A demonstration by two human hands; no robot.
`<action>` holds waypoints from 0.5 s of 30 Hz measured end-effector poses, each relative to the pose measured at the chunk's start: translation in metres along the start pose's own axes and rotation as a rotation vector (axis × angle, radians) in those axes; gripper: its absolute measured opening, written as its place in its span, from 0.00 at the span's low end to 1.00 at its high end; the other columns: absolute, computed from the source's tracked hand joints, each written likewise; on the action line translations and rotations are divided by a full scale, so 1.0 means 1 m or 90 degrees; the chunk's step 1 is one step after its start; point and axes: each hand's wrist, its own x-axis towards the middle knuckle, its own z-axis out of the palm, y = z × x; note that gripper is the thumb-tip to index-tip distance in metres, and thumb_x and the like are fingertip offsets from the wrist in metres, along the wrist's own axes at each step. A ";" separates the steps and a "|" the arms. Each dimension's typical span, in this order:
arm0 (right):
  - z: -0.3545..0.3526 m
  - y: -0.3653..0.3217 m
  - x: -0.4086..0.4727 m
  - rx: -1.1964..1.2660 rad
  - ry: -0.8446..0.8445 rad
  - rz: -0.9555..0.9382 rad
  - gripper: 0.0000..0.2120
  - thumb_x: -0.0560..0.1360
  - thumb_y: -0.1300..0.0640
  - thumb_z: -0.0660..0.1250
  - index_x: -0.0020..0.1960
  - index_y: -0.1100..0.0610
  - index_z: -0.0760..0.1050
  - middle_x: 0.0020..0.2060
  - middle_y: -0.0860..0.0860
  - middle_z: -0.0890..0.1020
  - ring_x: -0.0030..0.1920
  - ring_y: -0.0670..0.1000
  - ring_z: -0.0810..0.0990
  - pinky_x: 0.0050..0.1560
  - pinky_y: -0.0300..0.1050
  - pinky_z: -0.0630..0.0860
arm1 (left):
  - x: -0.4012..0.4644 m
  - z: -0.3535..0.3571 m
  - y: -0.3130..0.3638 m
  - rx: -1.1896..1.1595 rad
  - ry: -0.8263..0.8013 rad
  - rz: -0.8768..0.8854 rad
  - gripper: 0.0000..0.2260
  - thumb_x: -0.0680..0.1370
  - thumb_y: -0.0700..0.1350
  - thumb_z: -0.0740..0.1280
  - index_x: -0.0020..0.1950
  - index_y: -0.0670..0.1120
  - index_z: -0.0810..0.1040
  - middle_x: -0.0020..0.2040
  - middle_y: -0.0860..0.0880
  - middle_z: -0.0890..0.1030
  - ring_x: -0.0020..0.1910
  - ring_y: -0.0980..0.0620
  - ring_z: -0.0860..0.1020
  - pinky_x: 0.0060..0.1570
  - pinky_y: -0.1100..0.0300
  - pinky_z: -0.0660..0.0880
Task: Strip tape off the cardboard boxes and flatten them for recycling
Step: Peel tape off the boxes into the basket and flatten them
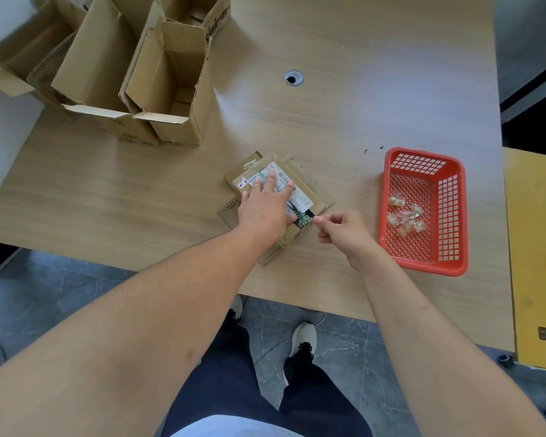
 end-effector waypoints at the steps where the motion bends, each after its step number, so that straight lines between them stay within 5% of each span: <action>1: 0.000 0.000 -0.001 0.033 0.039 -0.011 0.07 0.76 0.60 0.76 0.41 0.59 0.82 0.35 0.52 0.82 0.39 0.52 0.81 0.47 0.49 0.84 | 0.000 0.000 0.000 0.000 0.002 0.002 0.35 0.81 0.60 0.65 0.83 0.61 0.49 0.84 0.49 0.43 0.82 0.42 0.45 0.78 0.40 0.53; 5: 0.008 0.000 -0.001 0.025 0.178 -0.077 0.10 0.69 0.57 0.82 0.46 0.50 0.83 0.33 0.51 0.85 0.36 0.53 0.86 0.48 0.56 0.85 | 0.000 0.000 0.000 -0.005 -0.001 0.001 0.35 0.81 0.60 0.65 0.83 0.61 0.49 0.84 0.49 0.43 0.82 0.42 0.45 0.78 0.40 0.53; 9: 0.011 0.002 -0.002 -0.094 0.274 -0.158 0.13 0.66 0.51 0.83 0.42 0.49 0.80 0.35 0.46 0.84 0.37 0.49 0.84 0.43 0.52 0.82 | 0.001 0.000 0.000 -0.001 -0.001 0.005 0.35 0.81 0.60 0.64 0.83 0.61 0.49 0.84 0.48 0.43 0.82 0.41 0.45 0.78 0.39 0.53; 12: 0.014 0.005 -0.002 -0.165 0.247 -0.255 0.08 0.66 0.52 0.82 0.42 0.52 0.85 0.38 0.46 0.84 0.39 0.47 0.82 0.46 0.49 0.80 | 0.000 0.000 0.000 -0.005 0.001 0.004 0.35 0.81 0.60 0.65 0.83 0.61 0.49 0.84 0.48 0.43 0.82 0.41 0.45 0.78 0.39 0.53; 15: 0.017 0.012 -0.002 -0.172 0.178 -0.288 0.12 0.65 0.58 0.83 0.48 0.56 0.87 0.41 0.49 0.83 0.39 0.43 0.81 0.45 0.35 0.76 | 0.000 0.000 0.000 -0.004 0.001 0.006 0.35 0.81 0.60 0.64 0.83 0.61 0.49 0.84 0.48 0.43 0.82 0.41 0.45 0.78 0.39 0.53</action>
